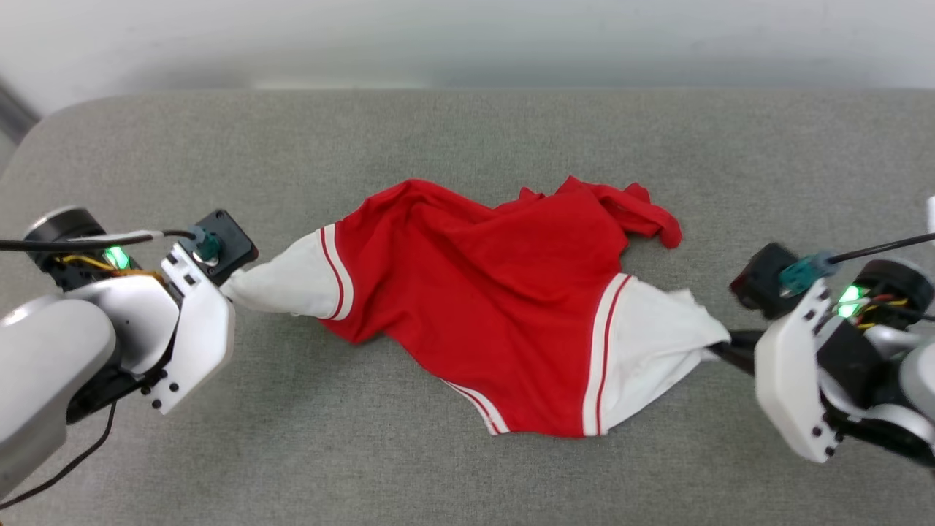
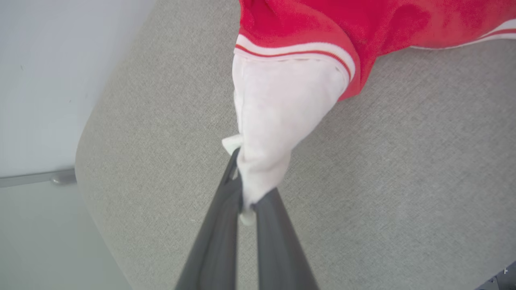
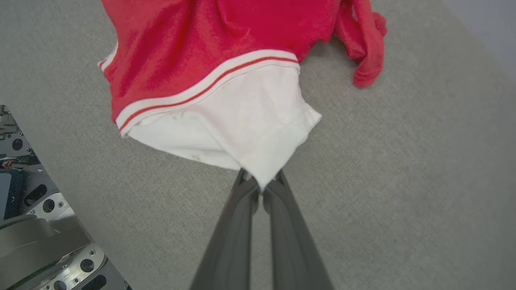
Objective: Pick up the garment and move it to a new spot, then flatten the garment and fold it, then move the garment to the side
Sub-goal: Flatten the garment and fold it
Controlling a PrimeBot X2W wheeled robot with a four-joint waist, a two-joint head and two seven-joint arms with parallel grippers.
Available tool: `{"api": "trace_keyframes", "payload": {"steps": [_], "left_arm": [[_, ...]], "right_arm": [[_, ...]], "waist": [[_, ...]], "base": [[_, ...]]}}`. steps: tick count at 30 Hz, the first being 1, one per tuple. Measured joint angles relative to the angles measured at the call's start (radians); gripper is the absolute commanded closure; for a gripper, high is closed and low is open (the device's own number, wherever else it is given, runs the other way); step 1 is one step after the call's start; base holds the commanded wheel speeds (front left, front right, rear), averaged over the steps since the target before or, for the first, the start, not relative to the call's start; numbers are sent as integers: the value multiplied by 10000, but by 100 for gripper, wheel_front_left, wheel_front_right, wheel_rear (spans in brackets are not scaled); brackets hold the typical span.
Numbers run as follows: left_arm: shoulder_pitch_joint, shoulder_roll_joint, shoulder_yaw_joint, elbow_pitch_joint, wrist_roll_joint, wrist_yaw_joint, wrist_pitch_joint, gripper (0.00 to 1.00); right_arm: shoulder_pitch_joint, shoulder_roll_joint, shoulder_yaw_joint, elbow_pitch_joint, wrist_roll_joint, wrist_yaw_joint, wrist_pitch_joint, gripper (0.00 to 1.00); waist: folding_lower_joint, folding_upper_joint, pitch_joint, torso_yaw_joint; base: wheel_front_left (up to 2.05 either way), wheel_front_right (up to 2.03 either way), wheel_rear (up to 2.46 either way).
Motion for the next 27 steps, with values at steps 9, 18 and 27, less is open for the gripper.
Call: {"api": "trace_keyframes", "payload": {"steps": [9,18,27], "left_arm": [[-1260,341,614,-1212,15,-13,234,100],[-3526,-579,1103,-780,58,-54,366,100],[-6422,-1396,1310,974,-33,-56,-364,100]], "right_arm": [[-324,-508,-2497,-805,-77,0,-395,100],[-3177,8,-3446,-244,-901,2,330,100],[-7460,995,-2993,2276,-1988,2,-326,100]], "waist": [[0,0,-373,-74],[0,0,497,-101],[1,0,1922,-167]], "base": [[0,0,0],[0,0,0],[0,0,0]]}}
